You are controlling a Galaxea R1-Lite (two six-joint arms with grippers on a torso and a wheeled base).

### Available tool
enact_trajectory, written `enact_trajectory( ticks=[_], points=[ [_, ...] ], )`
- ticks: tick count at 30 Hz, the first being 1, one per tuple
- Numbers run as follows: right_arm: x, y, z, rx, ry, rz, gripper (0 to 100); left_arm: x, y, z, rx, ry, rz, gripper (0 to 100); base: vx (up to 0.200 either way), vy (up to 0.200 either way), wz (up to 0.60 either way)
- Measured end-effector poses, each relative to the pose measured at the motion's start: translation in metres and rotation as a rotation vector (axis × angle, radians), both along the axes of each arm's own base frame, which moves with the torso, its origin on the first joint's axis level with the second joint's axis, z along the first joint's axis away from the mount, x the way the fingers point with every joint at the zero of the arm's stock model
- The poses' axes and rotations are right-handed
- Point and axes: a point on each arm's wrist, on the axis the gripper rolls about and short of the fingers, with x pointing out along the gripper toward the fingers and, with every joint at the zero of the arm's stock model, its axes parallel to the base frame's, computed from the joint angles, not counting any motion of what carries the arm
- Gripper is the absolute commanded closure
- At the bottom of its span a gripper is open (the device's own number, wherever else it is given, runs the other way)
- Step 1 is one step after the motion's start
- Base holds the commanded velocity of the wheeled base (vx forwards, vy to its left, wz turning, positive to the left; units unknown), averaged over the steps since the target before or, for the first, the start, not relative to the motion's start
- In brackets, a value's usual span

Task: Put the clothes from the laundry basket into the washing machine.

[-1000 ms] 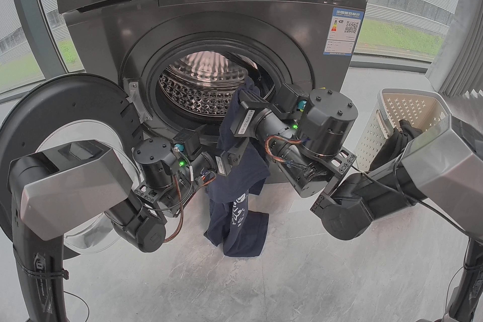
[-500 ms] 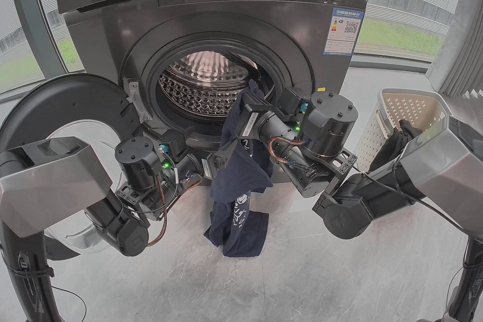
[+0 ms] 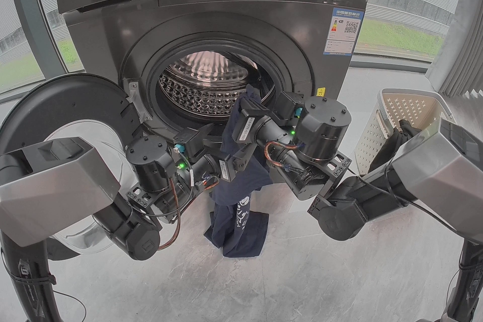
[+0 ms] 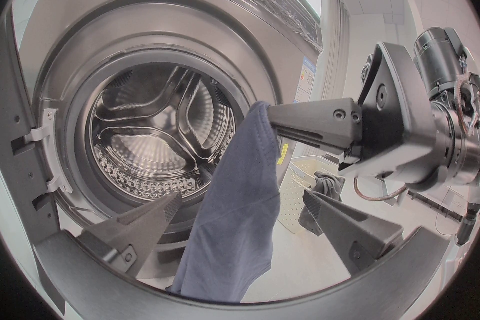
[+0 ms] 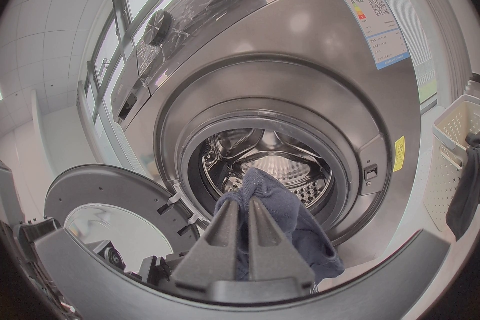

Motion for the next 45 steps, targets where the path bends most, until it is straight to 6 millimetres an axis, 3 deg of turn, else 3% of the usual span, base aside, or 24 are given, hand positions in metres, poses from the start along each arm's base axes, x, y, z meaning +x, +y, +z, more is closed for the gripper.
enact_trajectory(
  ticks=[10,19,30,36,45],
  points=[
    [0.003,0.0,-0.003,-0.001,0.002,-0.004,100,0.009,-0.003,-0.003,-0.003,-0.003,0.012,0,0.0,0.0,0.0],
    [0.006,-0.005,-0.001,0.003,-0.002,-0.018,100,0.017,0.024,-0.005,0.029,0.002,0.086,0,0.0,0.0,0.0],
    [0.007,-0.006,-0.001,0.004,-0.004,-0.022,100,0.009,0.05,-0.014,0.072,0.046,0.113,0,0.0,0.0,0.0],
    [0.008,-0.005,0.0,0.006,-0.006,-0.021,100,0.008,0.045,-0.014,0.074,0.043,0.089,0,0.0,0.0,0.0],
    [0.009,-0.002,0.0,0.012,-0.011,-0.018,100,0.004,0.019,-0.016,0.07,0.029,0.02,0,0.0,0.0,0.0]
  ],
)
